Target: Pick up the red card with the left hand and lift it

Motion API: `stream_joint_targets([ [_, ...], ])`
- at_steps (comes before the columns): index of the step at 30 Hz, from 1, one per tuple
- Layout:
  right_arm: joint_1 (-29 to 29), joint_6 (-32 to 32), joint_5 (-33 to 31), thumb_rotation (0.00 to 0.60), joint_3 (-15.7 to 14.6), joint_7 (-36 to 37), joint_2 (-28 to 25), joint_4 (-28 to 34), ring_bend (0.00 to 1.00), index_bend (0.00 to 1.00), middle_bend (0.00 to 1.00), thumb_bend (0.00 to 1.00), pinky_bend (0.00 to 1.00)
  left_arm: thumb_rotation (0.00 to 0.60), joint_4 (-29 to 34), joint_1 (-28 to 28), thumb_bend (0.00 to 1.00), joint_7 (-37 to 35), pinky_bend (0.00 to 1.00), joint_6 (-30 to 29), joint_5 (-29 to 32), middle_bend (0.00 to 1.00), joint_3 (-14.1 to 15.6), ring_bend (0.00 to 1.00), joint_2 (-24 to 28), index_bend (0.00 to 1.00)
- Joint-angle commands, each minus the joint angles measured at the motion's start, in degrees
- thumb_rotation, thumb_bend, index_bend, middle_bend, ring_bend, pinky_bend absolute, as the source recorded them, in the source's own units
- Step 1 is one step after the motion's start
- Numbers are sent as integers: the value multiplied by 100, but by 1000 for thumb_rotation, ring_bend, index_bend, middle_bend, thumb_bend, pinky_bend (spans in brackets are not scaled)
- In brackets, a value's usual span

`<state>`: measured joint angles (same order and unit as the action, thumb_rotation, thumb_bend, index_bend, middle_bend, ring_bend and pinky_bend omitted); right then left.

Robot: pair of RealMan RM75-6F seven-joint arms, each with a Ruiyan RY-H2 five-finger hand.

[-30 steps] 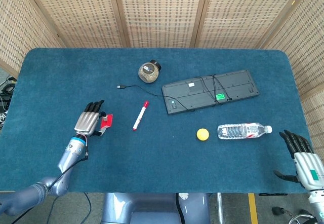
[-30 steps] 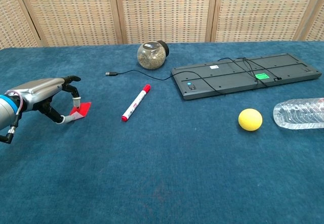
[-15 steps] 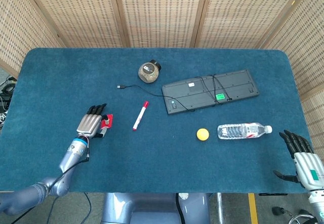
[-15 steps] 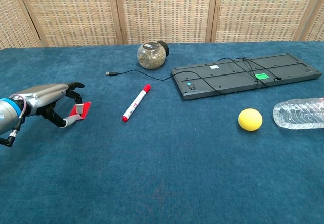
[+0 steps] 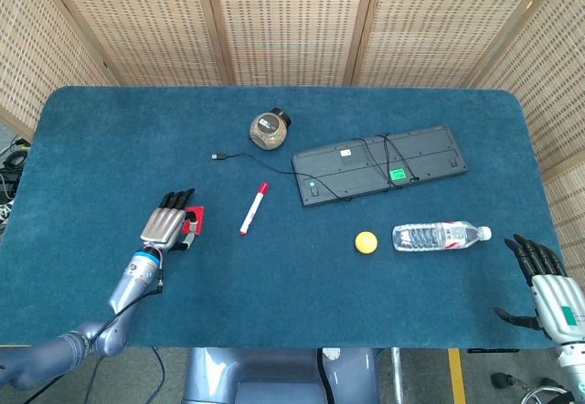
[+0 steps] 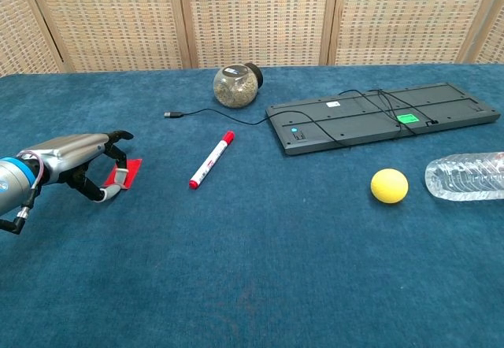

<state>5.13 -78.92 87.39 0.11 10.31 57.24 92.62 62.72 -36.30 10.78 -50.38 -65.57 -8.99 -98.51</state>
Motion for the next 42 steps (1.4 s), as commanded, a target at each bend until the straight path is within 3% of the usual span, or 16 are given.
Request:
stream_joint_targets([
  [1, 2, 6, -1, 600, -2, 0, 1, -2, 0, 47, 0, 0, 0, 600, 3, -3, 457, 15, 0, 9, 23, 0, -6, 0, -4, 616],
  [12, 12, 4, 25, 600, -2, 42, -10, 2, 0, 46, 0, 0, 0, 600, -114, -116, 457, -113, 0, 21, 4, 0, -156, 0, 53, 639],
  [21, 42, 22, -5, 600, 27, -61, 43, -51, 0, 48, 0, 0, 0, 600, -533, -497, 456, -766, 0, 138, 168, 0, -817, 0, 135, 641],
  [27, 85, 150, -136, 600, 55, -137, 114, -122, 0, 50, 0, 0, 0, 600, -625, -571, 456, -1192, 0, -110, 56, 0, -1068, 0, 296, 641],
  [35, 98, 164, -129, 600, 50, -227, 148, -105, 0, 52, 0, 0, 0, 600, 389, -139, 456, -1845, 0, -822, -732, 0, -755, 0, 1032, 641],
  [42, 70, 102, -99, 600, 40, -192, 125, -74, 0, 54, 0, 0, 0, 600, 1962, 647, 453, -2705, 0, -1583, -1659, 0, -81, 0, 2206, 642],
])
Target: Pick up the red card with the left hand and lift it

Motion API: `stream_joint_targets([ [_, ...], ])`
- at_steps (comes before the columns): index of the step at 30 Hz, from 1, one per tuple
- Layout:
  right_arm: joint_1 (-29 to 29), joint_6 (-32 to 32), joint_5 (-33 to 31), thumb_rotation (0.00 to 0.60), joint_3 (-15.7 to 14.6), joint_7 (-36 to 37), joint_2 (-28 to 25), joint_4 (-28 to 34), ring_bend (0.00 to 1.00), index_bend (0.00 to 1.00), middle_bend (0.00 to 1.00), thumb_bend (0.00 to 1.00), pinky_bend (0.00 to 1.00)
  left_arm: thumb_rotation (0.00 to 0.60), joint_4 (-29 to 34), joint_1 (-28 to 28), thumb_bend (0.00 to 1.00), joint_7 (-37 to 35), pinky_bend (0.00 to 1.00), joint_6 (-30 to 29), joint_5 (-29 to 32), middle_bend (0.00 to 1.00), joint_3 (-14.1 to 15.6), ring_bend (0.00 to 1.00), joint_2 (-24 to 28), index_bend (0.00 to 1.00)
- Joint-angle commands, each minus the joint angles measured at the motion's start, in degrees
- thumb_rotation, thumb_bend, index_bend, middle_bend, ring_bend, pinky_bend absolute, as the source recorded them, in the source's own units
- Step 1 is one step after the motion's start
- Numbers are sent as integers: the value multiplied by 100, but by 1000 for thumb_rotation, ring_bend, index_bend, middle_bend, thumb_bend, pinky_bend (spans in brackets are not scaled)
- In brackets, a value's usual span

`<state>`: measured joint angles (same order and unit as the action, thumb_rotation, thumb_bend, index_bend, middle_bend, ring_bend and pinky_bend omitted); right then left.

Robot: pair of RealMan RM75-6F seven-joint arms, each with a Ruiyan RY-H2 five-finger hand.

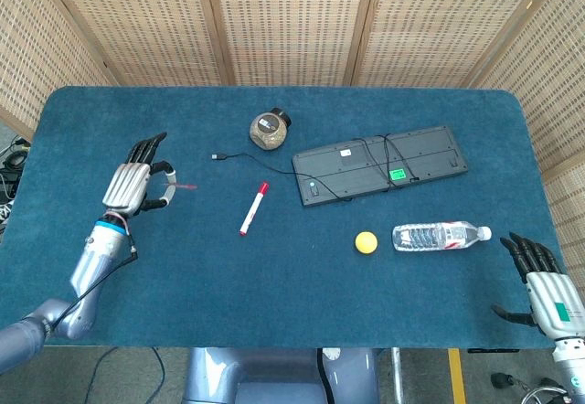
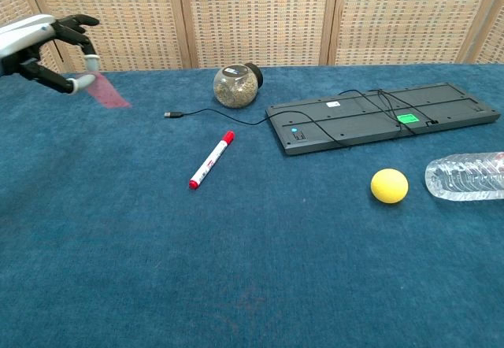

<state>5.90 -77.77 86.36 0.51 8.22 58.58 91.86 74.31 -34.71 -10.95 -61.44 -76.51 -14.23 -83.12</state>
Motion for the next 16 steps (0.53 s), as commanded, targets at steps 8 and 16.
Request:
stream_joint_targets([
  [8, -70, -248, 67, 600, 51, 91, -10, -31, 0, 55, 0, 0, 0, 600, 1706, 905, 454, -880, 0, -992, -1363, 0, 1008, 0, 1404, 646],
  [16, -125, -397, 179, 600, 33, 204, -62, -25, 0, 55, 0, 0, 0, 600, 2271, 705, 454, -986, 0, -696, -1707, 0, 1210, 0, 1491, 650],
])
